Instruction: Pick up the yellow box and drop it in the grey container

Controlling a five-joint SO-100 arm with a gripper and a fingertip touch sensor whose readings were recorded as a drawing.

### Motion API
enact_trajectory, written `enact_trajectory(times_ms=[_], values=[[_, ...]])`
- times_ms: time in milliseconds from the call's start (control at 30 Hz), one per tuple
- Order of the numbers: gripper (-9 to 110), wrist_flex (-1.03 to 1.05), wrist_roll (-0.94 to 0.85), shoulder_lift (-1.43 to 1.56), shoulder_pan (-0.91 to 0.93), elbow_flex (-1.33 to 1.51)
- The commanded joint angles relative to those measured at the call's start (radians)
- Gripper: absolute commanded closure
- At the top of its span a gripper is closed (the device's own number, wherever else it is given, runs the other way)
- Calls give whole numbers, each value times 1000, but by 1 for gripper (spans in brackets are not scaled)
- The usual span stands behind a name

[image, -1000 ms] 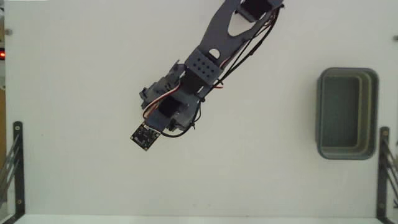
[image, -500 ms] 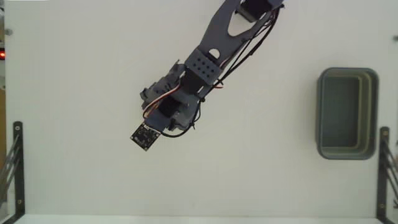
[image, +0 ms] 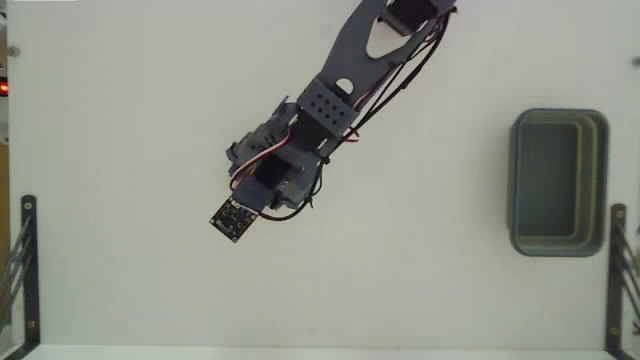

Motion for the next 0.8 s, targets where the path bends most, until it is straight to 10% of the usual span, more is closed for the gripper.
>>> enact_trajectory(times_ms=[0, 767], values=[[38, -11, 2, 28, 20, -5], [44, -11, 2, 28, 20, -5]])
